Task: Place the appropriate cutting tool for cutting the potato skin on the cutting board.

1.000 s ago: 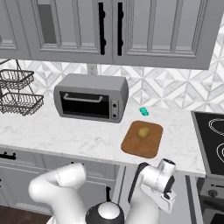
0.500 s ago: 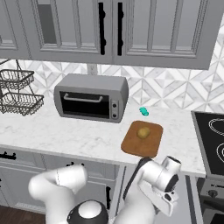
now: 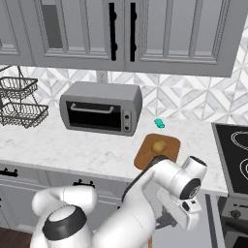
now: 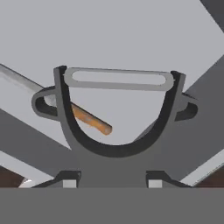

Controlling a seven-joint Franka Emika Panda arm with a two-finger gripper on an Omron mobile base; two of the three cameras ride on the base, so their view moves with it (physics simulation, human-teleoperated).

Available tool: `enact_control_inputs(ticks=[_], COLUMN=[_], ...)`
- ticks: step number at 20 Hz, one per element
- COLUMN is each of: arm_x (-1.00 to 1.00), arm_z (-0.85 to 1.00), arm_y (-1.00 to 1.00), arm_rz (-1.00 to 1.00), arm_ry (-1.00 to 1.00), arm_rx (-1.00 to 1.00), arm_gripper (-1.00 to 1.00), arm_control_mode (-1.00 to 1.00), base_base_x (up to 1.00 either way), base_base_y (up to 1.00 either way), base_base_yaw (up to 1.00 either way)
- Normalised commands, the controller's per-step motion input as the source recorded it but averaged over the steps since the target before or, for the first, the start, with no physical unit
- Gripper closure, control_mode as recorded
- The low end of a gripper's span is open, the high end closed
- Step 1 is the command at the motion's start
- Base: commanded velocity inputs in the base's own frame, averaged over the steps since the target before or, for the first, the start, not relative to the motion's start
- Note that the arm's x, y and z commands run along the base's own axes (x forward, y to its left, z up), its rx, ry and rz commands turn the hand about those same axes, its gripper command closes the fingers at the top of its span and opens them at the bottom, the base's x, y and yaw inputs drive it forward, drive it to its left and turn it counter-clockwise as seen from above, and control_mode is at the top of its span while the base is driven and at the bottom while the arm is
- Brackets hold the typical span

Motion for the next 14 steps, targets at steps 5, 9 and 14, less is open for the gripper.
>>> enact_control_inputs(ticks=[5, 9, 14], arm_x=[0.47, 0.70, 0.76], arm_z=[1.00, 0.79, 0.20], arm_y=[0.00, 0.03, 0.10], arm_rz=[-0.08, -0.01, 0.00], arm_ry=[-0.01, -0.03, -0.10], arm_rx=[-0.11, -0.05, 0.00], arm_gripper=[1.00, 1.00, 1.00], arm_control_mode=[-1.00, -1.00, -1.00], base_base_x=[0.00, 0.00, 0.00], base_base_y=[0.00, 0.00, 0.00], base_base_yaw=[0.00, 0.00, 0.00])
